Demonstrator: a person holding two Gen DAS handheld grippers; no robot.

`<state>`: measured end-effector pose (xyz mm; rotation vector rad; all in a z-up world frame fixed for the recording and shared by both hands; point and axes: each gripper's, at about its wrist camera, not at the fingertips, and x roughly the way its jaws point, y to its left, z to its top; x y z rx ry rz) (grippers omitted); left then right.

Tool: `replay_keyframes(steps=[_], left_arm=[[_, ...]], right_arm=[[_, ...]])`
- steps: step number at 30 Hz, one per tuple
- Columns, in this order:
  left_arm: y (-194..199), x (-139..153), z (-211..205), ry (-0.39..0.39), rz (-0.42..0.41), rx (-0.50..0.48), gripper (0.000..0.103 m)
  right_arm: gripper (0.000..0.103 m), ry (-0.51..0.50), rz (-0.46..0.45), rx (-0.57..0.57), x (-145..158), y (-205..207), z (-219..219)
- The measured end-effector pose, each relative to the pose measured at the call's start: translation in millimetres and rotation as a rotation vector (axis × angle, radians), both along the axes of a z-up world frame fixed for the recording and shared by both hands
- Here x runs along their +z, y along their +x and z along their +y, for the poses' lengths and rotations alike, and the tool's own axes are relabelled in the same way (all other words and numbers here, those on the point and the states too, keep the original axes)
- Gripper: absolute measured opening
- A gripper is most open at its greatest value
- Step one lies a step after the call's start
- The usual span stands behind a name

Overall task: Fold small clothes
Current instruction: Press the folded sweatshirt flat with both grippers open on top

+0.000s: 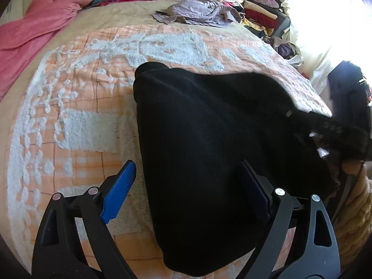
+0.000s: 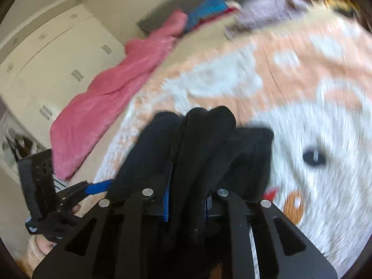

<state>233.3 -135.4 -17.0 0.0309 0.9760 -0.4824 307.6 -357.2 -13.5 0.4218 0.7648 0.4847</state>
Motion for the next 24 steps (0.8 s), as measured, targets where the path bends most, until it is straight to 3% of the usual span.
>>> replay_keyframes(steps=[4, 11, 15, 19, 21, 24], left_arm=[[1, 2, 1, -0.006, -0.008, 0.000, 0.082], [-4, -7, -6, 0.013, 0.012, -0.025, 0.083], [-8, -11, -11, 0.008, 0.017, -0.027, 0.083], [-12, -9, -10, 0.017, 0.009, -0.018, 0.083], [-12, -8, -9, 0.014, 0.008, -0.014, 0.083], [-15, -7, -6, 0.003, 0.008, -0.009, 0.083]], right_arm=[[0.018, -0.077, -0.061, 0.011, 10, 8, 8], [0.018, -0.098, 0.028, -0.046, -35, 8, -10], [0.020, -0.040, 0.068, -0.094, -51, 4, -18], [0.031, 0.000, 0.088, -0.106, -44, -4, -21], [0.045, 0.031, 0.099, -0.092, -38, -11, -22], [0.054, 0.047, 0.094, -0.077, -31, -25, -22]])
